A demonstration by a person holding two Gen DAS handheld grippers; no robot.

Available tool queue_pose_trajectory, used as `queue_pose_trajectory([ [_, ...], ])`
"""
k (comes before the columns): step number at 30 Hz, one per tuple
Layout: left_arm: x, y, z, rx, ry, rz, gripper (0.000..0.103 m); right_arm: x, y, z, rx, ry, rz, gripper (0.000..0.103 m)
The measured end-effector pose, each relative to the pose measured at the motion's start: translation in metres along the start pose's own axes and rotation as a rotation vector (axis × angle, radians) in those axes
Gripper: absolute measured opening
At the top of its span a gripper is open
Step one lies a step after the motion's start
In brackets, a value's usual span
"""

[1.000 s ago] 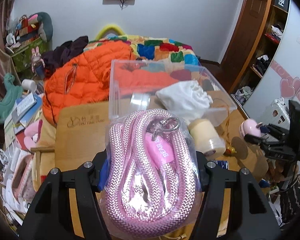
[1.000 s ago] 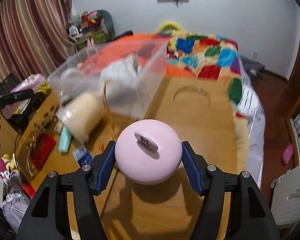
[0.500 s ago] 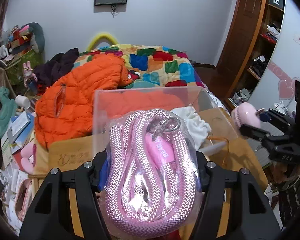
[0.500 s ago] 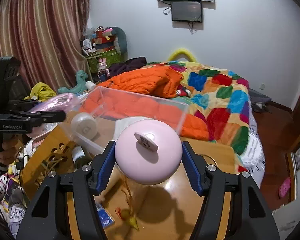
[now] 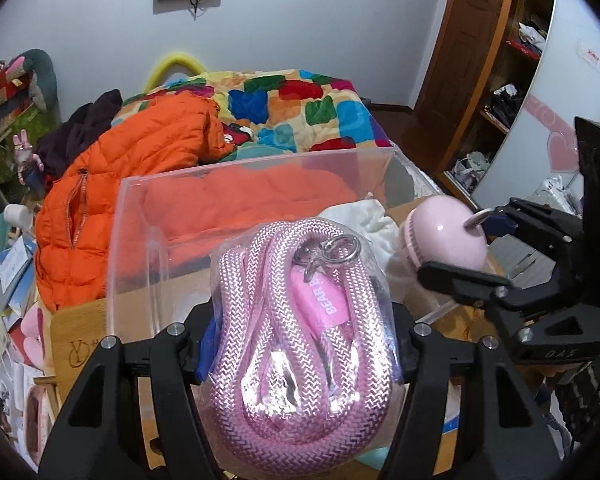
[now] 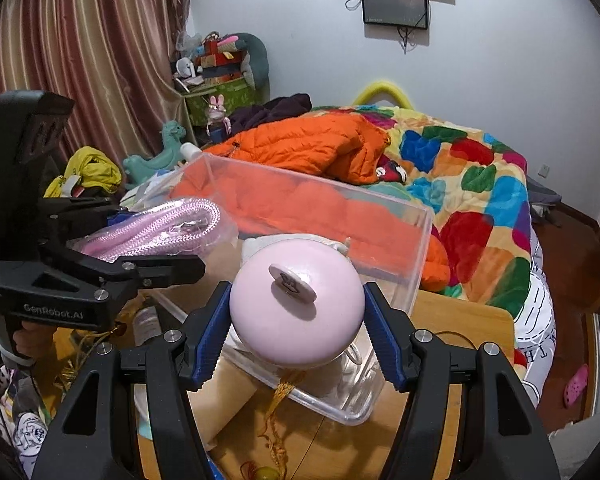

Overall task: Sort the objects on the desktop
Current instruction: 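Carry the pink rope with the left tool while the right tool carries the ball to the box, then release the pink rope into the box with the left tool while the right tool drops the ball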

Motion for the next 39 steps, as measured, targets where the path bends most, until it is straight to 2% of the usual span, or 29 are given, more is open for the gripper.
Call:
queue_pose_trajectory([
  [2, -0.001, -0.002, -0.003, -0.02, 0.012, 0.0, 0.063, -0.003, 0.001, -0.003, 0.008, 0.01, -0.005, 0.06],
  [9, -0.001, -0.007, -0.011, -0.004, 0.01, -0.035, 0.064, -0.007, 0.001, -0.012, 0.012, 0.039, -0.003, 0.06],
  [15, -0.007, -0.006, -0.01, -0.003, 0.021, -0.023, 0.068, -0.008, 0.004, -0.01, -0.014, 0.032, -0.007, 0.061],
  [20, -0.007, -0.006, -0.006, -0.002, 0.023, -0.014, 0.068, -0.005, 0.007, -0.004, -0.052, 0.032, 0.018, 0.066],
  [24, -0.006, -0.006, 0.0, 0.004, 0.008, -0.002, 0.071, -0.006, 0.011, 0.005, -0.068, 0.021, 0.036, 0.067],
  [27, -0.004, -0.005, 0.009, 0.017, -0.018, -0.002, 0.072, -0.007, 0.01, 0.012, -0.069, 0.014, 0.023, 0.072],
  [39, -0.003, -0.011, 0.048, 0.056, -0.089, -0.015, 0.075, -0.007, 0.008, 0.044, -0.09, -0.027, -0.014, 0.076],
])
Point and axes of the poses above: each gripper's, at about its wrist camera, not at the fingertips, and z roughly against the way its jaws point, y to its left, x to its top, the point moved 6 cm from there along -z, roughly the way its jaws point, and after that the axes turned 3 degrees about z, right-handed, at the moved point
